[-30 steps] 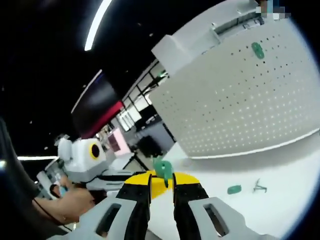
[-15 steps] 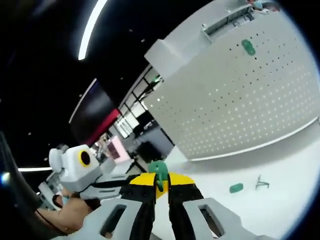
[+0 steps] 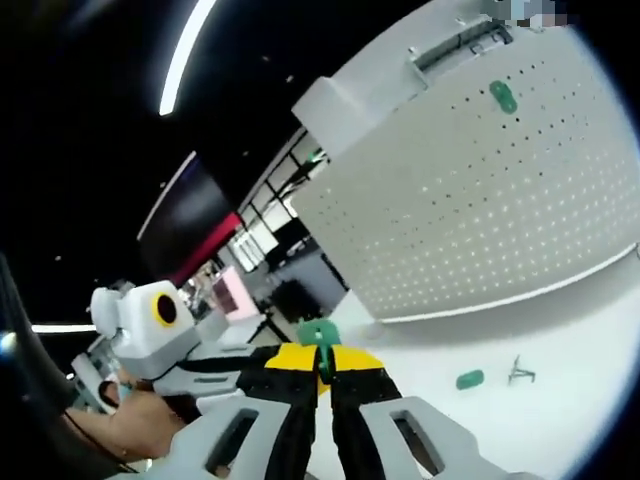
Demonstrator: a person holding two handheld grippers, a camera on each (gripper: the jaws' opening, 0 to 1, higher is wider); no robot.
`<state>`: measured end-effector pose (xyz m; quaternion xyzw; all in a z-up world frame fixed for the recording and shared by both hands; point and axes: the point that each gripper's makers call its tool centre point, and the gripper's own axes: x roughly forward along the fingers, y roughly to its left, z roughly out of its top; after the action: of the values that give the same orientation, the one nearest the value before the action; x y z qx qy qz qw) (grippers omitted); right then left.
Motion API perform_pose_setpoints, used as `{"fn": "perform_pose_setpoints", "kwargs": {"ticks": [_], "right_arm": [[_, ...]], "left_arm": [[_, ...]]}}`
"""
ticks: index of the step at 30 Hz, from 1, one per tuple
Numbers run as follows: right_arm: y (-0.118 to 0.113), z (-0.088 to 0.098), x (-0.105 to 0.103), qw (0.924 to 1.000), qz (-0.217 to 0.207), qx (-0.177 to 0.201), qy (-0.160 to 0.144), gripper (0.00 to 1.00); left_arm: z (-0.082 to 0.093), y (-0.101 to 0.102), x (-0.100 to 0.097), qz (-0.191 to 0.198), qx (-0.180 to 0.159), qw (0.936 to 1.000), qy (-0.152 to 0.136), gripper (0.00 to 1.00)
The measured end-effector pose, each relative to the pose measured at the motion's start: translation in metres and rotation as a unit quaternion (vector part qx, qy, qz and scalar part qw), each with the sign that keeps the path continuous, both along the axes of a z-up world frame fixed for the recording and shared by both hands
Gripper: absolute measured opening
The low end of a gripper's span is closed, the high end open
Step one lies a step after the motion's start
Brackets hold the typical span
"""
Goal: Insert the hook assembly into the mounting plate slot until the hook locks in place.
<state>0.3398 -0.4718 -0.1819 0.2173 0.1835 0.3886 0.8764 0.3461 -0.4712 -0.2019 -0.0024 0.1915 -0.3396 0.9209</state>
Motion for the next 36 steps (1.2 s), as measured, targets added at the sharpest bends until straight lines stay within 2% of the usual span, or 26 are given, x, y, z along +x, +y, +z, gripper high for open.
{"fn": "perform_pose_setpoints", "kwargs": {"ticks": [5, 12, 19, 21, 24, 31, 36], "right_arm": [[0.000, -0.002, -0.001, 1.0000, 0.001, -0.001, 0.007, 0.01], [-0.001, -0.008, -0.004, 0.9998, 0.008, -0.014, 0.010, 0.00], [-0.003, -0.009, -0.005, 0.9996, 0.008, -0.027, 0.000, 0.00], [-0.004, -0.009, -0.004, 0.9994, 0.007, -0.033, -0.006, 0.00], [-0.006, -0.007, -0.002, 0.9991, 0.003, -0.040, -0.015, 0.00], [-0.008, -0.005, 0.001, 0.9980, 0.003, -0.055, -0.029, 0.00], [-0.008, -0.005, 0.002, 0.9973, 0.003, -0.063, -0.036, 0.00]], "left_arm": [[-0.001, 0.000, 0.000, -0.001, -0.018, 0.9998, 0.012, 0.02], [-0.007, -0.001, -0.005, -0.014, 0.005, 0.9999, 0.007, 0.03], [-0.009, -0.003, -0.007, -0.011, -0.034, 0.9991, 0.023, 0.07], [-0.010, -0.005, -0.009, -0.014, -0.035, 0.9990, 0.024, 0.13], [-0.013, -0.006, -0.011, -0.017, -0.020, 0.9995, 0.019, 0.28], [-0.016, -0.007, -0.013, -0.020, -0.015, 0.9994, 0.022, 0.57], [-0.015, 0.002, -0.011, -0.012, -0.008, 0.9997, 0.021, 0.67]]}}
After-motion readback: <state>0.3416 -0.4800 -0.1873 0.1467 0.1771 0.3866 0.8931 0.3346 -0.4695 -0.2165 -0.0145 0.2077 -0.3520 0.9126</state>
